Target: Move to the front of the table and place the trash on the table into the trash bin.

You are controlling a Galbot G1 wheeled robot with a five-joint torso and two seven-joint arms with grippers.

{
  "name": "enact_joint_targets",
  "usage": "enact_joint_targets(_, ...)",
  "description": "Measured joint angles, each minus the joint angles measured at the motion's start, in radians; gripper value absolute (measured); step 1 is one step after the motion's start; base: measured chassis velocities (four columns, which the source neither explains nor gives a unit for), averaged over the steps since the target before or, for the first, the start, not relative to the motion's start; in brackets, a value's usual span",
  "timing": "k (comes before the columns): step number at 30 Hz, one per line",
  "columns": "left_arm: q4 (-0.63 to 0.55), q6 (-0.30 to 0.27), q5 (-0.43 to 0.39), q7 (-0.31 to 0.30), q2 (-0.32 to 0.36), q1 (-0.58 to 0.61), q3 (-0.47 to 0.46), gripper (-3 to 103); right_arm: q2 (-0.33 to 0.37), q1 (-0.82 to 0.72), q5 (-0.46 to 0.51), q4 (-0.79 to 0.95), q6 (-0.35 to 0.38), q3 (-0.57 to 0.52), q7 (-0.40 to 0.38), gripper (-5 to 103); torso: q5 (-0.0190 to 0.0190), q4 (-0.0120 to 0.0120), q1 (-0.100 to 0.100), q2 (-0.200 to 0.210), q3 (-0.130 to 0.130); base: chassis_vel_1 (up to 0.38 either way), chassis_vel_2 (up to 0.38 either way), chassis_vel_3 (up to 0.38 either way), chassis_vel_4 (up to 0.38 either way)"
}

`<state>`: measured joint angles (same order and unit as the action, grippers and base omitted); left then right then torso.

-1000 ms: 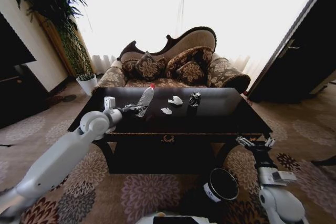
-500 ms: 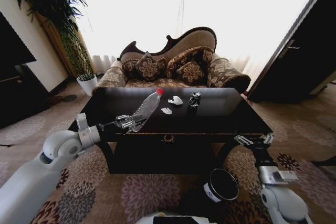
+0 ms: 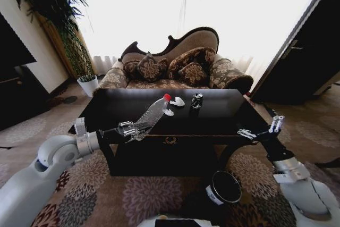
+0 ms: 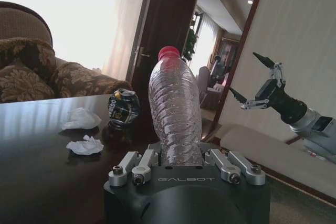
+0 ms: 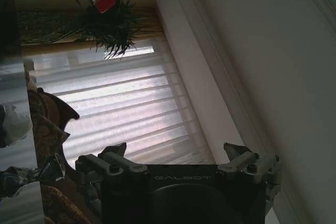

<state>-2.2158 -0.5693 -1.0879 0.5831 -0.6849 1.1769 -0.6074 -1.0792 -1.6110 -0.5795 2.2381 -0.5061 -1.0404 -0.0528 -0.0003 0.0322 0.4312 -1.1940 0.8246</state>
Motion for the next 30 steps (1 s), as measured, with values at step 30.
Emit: enact_joint_targets(30,0.21,0.126,-0.141,0.073,0.072,-0.602,0.639,33,0.021,-0.03,-0.411,0.08,-0.037,0.144,-0.088,100,0.0002,0.0005,0.0,0.0,0.0,0.0,0.0,0.0,0.0)
